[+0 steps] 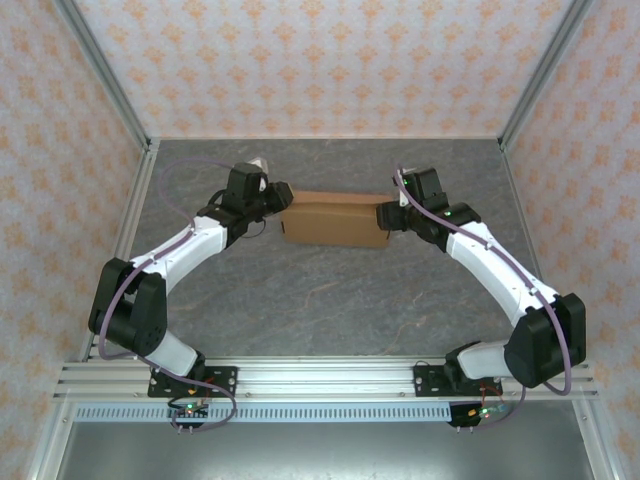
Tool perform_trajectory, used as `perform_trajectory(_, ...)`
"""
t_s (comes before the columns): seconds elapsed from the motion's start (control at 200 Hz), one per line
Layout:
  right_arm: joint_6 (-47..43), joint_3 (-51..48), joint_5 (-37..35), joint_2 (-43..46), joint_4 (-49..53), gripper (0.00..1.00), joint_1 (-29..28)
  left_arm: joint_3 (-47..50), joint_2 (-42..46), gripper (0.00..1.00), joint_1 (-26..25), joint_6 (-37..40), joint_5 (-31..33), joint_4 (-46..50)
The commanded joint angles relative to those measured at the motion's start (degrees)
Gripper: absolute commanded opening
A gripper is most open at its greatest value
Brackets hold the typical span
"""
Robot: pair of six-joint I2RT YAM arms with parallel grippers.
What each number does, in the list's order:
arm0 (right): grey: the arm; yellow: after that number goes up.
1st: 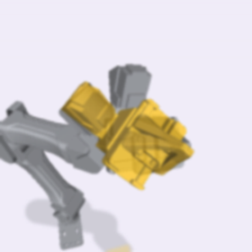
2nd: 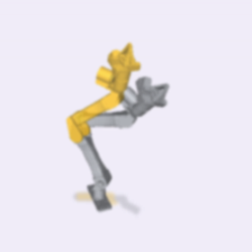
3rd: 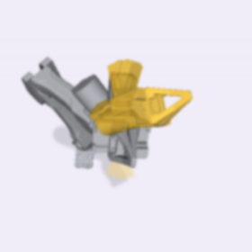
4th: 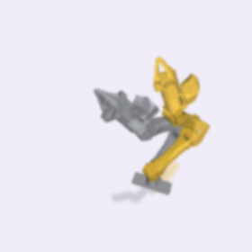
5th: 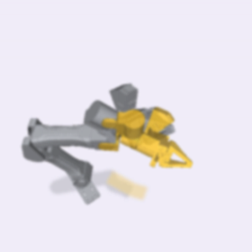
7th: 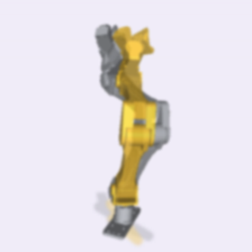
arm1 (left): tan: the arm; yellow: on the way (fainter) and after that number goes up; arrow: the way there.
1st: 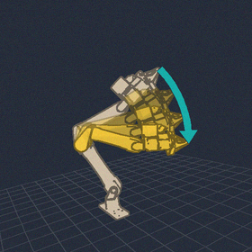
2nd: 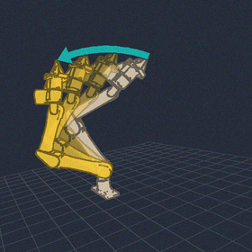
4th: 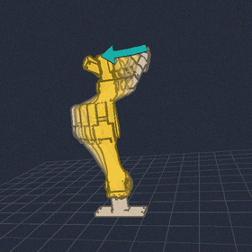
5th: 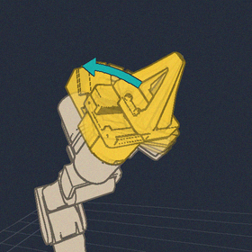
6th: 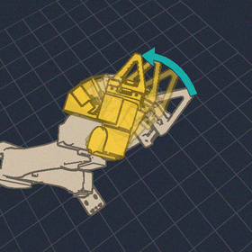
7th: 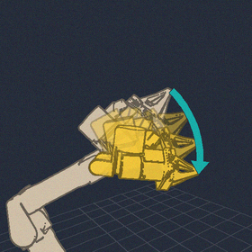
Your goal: Fold the paper box
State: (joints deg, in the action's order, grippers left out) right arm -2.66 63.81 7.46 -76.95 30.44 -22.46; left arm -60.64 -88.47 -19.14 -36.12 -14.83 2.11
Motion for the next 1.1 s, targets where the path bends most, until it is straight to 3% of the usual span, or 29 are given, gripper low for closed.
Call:
perform_trajectory(0.0,0.1,1.8,-0.2,1.9,2.4,0.69,0.0,1.3,0.1,0.34,-0.4,1.1,3.0,7.7)
perform_trajectory(0.27,3.3,3.3,4.8,5.0,3.4,0.69,0.8,0.9,0.7,0.34,-0.9,1.6,4.0,8.7)
perform_trajectory(0.455,8.5,4.1,12.5,6.3,1.7,0.7,5.2,1.1,0.5,0.34,-0.9,1.6,4.2,8.6)
perform_trajectory(0.7,22.2,4.2,31.4,-1.7,-6.3,0.7,14.8,1.1,0.5,0.34,-1.0,1.6,4.3,8.5)
perform_trajectory(1.095,33.8,-2.0,41.0,-8.8,-19.2,0.68,17.6,1.5,0.7,0.34,-1.3,1.3,4.8,8.1)
